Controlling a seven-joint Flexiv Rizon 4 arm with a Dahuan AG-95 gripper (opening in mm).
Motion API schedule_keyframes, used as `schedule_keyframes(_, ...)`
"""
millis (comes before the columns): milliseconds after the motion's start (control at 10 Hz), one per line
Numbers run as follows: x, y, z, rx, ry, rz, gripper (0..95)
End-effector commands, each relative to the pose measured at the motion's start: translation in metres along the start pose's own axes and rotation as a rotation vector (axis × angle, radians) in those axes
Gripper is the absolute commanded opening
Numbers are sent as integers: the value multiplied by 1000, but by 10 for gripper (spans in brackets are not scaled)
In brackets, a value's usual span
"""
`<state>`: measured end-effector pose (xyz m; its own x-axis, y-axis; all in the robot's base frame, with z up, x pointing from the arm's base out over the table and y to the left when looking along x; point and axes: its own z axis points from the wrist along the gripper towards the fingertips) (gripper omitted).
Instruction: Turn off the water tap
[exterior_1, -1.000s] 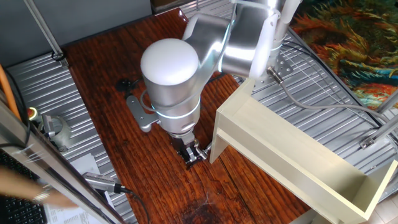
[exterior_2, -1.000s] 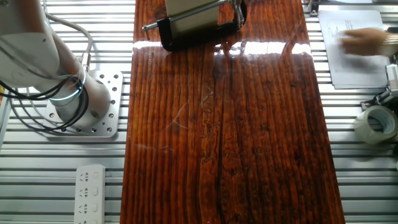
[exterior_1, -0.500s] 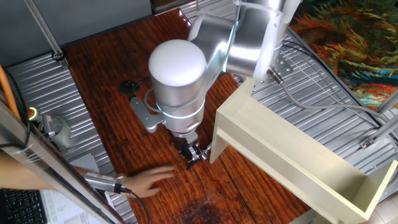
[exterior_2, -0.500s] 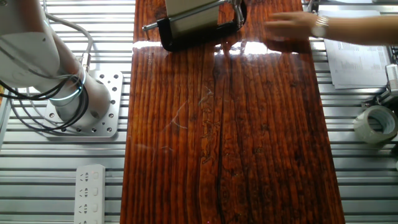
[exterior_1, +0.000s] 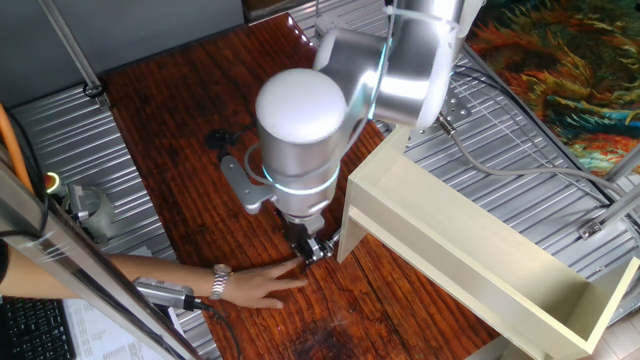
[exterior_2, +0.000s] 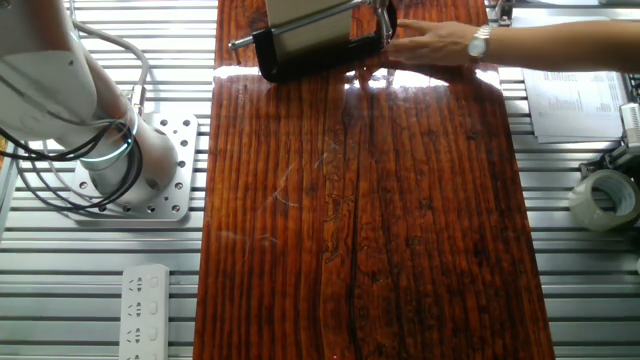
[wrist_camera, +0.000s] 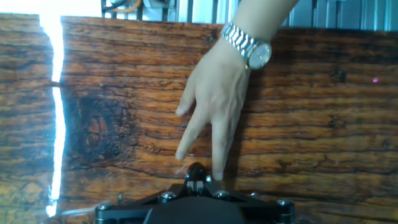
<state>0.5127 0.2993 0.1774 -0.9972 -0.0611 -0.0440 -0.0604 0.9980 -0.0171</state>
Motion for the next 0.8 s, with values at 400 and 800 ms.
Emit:
schedule_keyframes(400,0,-1,4,12,-26,-2,0)
schedule_keyframes(800,0,-1,6,21,-42,-8,0)
